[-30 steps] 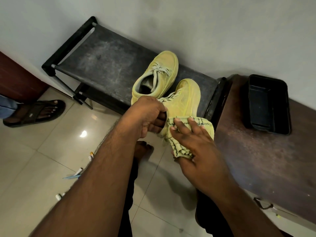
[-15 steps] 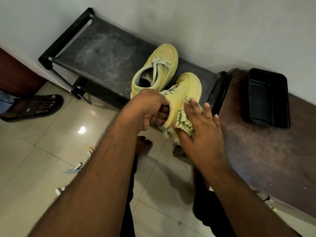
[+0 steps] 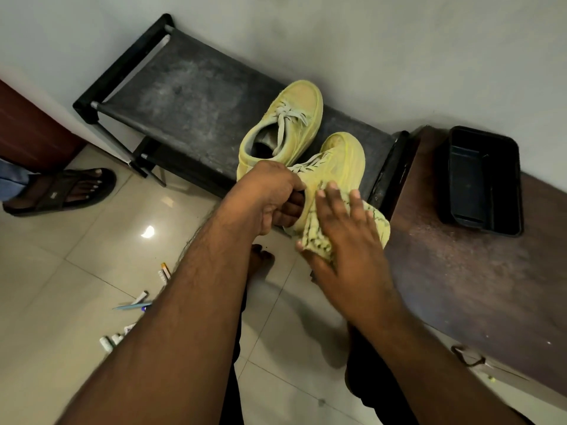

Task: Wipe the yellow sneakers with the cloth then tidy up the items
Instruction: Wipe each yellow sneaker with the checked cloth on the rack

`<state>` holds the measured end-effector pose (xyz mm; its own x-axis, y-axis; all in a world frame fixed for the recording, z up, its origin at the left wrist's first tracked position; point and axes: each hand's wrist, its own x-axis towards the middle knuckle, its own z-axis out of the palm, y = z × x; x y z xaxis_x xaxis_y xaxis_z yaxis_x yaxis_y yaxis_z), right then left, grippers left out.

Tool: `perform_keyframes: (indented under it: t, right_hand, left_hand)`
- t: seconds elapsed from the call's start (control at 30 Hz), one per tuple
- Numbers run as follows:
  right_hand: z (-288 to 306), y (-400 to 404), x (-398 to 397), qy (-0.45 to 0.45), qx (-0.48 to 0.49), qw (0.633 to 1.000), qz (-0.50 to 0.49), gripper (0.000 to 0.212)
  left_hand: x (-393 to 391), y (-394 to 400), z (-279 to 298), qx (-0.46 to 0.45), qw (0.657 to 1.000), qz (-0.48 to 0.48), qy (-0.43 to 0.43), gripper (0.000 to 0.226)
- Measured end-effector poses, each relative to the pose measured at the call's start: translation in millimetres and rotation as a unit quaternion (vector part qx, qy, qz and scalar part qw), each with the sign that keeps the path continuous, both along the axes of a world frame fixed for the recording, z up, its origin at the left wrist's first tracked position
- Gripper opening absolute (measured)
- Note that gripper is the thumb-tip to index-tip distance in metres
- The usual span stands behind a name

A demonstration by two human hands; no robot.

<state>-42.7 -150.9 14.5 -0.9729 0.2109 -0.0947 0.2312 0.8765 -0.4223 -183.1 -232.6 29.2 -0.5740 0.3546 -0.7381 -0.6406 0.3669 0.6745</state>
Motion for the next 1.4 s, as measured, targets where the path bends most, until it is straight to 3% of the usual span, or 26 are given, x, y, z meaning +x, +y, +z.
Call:
perform_keyframes:
  t: [0.1, 0.2, 0.37, 0.57, 0.73, 0.83, 0.93, 1.0, 1.13, 1.27, 1.4]
  right_hand:
    - [-5, -23, 24, 0.016, 0.027, 0.999, 0.042, 0.074]
    - [-10, -16, 18, 0.012, 0.033, 0.999, 0.017, 0.075]
    - [0, 17, -12, -0.008, -0.116, 0.989, -0.096, 0.07]
    - [8, -4, 27, -0.037, -0.034, 0.999, 0.018, 0.074]
    - [11, 33, -3, -0.076, -0.034, 0.995, -0.048, 0.07]
    - [18, 26, 12, -0.095, -0.041, 0.995, 0.013, 0.073]
    - [23, 15, 40, -0.088, 0.04, 0.99, 0.098, 0.07]
    - [23, 31, 38, -0.107, 0.096, 0.986, 0.088, 0.079]
    - [30, 46, 26, -0.143, 0.018, 0.989, 0.029, 0.092]
    - [28, 28, 28, -0.047, -0.013, 0.985, 0.164, 0.096]
    - [19, 68, 15, -0.067, 0.051, 0.994, 0.07, 0.094]
  left_hand:
    - [-3, -2, -4, -0.013, 1.0, 0.006, 0.009, 0.014]
    - [-3, -2, -4, -0.008, 1.0, -0.001, 0.006, 0.015]
    - [1, 4, 0, -0.002, 1.0, 0.002, 0.008, 0.016]
    - [-1, 0, -2, -0.019, 1.0, -0.004, 0.011, 0.017]
    - [0, 3, -1, -0.02, 1.0, 0.001, 0.01, 0.017]
    - [0, 4, 0, -0.024, 1.0, 0.008, 0.009, 0.015]
    - [-2, 1, 0, -0.026, 1.0, 0.008, 0.011, 0.015]
    - [-2, 0, 0, -0.027, 0.999, 0.008, 0.015, 0.014]
    - [0, 0, -2, -0.037, 0.999, 0.01, 0.022, 0.015]
    - [-3, 0, -4, -0.042, 0.999, 0.013, 0.027, 0.015]
    - [-2, 1, -5, -0.042, 0.999, 0.009, 0.029, 0.01]
